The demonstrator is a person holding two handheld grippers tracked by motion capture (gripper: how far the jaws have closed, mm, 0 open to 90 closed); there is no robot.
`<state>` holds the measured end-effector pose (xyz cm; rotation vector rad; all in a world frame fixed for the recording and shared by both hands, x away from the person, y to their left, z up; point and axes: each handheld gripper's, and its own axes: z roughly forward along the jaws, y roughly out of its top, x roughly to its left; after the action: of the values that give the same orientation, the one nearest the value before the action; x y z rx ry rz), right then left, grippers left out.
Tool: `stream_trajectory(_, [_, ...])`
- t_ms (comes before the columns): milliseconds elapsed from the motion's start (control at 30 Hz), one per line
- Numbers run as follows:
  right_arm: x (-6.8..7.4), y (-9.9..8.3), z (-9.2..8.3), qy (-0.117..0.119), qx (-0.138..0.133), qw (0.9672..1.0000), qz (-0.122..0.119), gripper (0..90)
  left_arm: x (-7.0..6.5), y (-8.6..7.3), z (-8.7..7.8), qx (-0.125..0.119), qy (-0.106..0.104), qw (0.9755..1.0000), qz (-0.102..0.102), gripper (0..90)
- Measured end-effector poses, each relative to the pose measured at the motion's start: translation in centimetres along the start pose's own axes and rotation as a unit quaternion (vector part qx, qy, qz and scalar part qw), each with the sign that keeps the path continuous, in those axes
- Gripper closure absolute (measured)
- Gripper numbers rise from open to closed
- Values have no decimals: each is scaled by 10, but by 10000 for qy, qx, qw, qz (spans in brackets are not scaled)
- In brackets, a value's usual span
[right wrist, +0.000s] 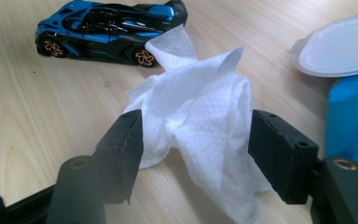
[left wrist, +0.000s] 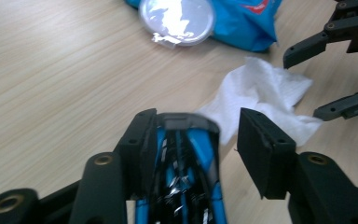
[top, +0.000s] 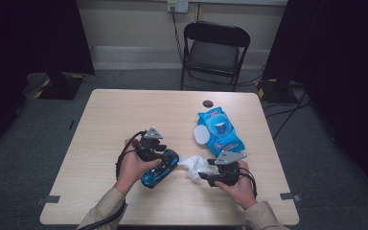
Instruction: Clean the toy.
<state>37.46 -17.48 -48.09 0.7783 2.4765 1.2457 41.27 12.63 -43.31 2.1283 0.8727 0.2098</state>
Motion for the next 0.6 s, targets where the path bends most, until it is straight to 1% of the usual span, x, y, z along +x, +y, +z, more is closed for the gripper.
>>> stream_trajectory(67, [0,-1,5,-39,53,10000,57,353,4,-5,-2,43,63,10000,45,424])
stream_trajectory(133, [0,-2,7,-31,107,9999,49,357,7,-10,0,24,33,9999,105,375])
stream_trajectory(167, [1,-3,9,-62,126,9999,66,359,7,-12,1,35,38,9999,110,340])
stream_trajectory(233, [0,-5,12,-44,165,9998,93,378,7,-15,6,110,51,9998,178,279])
stream_trajectory(300, [-1,-7,13,-77,198,9997,99,393,6,-18,11,189,134,9994,243,229])
stream_trajectory(333, [-1,-8,14,-81,189,9997,104,398,6,-19,15,185,150,9993,280,215])
stream_trajectory(367, [-2,-8,14,-90,192,9997,129,407,6,-20,17,183,132,9994,257,197])
stream_trajectory(433, [-3,-9,15,-64,194,9996,169,417,5,-22,23,307,164,9991,262,185])
stream_trajectory(567, [-4,-11,16,-88,210,9996,163,415,5,-24,32,363,164,9989,247,163])
stream_trajectory(600, [-4,-11,16,-92,211,9996,162,413,4,-24,33,373,219,9986,311,165])
